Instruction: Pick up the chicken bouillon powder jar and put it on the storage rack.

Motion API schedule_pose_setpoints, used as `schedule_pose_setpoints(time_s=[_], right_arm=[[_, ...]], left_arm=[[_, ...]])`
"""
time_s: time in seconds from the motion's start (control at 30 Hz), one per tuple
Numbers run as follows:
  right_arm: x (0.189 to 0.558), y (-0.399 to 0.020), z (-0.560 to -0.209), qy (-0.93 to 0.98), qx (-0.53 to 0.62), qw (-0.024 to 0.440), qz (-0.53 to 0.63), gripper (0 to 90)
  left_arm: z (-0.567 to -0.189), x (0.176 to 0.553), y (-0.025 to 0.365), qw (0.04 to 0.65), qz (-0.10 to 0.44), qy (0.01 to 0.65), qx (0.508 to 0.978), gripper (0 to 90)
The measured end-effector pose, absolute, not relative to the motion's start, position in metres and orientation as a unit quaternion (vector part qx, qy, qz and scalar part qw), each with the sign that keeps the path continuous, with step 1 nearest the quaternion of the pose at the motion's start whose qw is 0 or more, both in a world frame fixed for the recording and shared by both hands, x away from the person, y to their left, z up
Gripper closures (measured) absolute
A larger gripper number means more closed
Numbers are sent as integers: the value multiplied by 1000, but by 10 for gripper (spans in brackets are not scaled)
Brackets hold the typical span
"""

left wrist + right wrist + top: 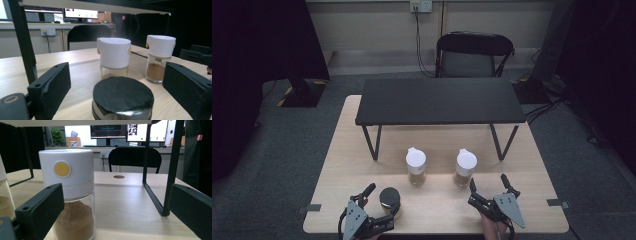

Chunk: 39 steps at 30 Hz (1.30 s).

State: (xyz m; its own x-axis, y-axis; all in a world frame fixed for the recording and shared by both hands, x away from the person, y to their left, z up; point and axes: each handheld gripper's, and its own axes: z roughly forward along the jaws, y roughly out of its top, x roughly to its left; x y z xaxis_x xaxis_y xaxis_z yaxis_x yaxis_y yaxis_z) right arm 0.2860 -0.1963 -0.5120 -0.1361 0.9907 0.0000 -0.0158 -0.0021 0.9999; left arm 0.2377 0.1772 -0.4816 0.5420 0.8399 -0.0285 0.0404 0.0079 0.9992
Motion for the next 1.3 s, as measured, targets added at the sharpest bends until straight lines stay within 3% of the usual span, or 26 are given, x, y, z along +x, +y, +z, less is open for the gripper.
schedule_pose_setpoints(time_s=[0.8,1.3], right_arm=[[286,-196,-512,528,462,469,537,0],[286,-196,-512,528,461,469,537,0]], left_arm=[[-499,243,170,598,321,346,648,326],[-500,244,168,594,325,354,645,349]])
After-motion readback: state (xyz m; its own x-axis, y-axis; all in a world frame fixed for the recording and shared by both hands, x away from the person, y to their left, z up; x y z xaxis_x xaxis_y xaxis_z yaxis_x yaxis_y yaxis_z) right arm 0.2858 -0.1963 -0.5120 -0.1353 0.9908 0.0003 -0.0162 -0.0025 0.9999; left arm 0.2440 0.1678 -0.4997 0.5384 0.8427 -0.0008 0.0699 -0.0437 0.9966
